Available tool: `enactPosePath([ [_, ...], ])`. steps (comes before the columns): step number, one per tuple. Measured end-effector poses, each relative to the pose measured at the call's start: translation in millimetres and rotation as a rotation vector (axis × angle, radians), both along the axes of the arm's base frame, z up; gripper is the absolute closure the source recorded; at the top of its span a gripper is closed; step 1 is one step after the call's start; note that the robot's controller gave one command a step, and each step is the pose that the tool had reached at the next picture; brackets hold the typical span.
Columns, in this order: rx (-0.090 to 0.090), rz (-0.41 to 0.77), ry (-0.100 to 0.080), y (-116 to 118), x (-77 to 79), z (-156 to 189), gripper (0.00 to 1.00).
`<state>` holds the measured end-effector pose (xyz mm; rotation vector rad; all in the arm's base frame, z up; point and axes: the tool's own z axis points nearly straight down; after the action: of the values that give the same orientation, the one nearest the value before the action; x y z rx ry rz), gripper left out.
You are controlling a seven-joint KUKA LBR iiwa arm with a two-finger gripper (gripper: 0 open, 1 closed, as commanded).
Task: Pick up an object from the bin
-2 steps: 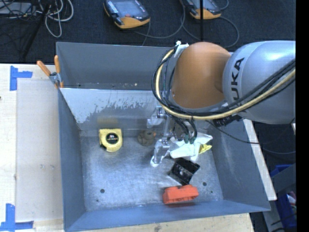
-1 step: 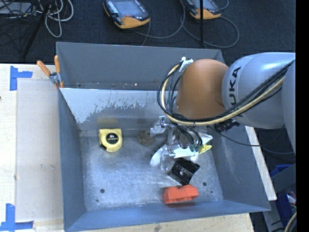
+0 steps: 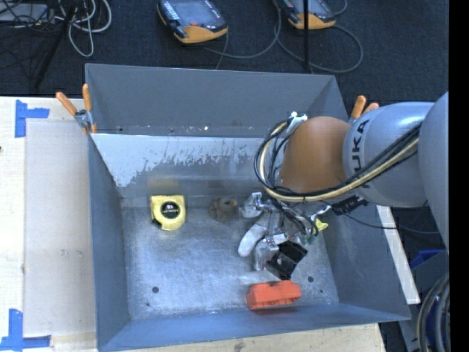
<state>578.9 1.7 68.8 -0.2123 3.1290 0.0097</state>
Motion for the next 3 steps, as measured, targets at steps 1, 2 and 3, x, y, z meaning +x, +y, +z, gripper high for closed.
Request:
enactPosePath([
  [1,-0.005,-0.103,0.006,2,5.8,46,0.0],
  [2,-0.006,-0.02,0.003,2,2.9,14,0.0],
  [3,-0.005,0.079,-0.014,7,25.3,6,1.0],
])
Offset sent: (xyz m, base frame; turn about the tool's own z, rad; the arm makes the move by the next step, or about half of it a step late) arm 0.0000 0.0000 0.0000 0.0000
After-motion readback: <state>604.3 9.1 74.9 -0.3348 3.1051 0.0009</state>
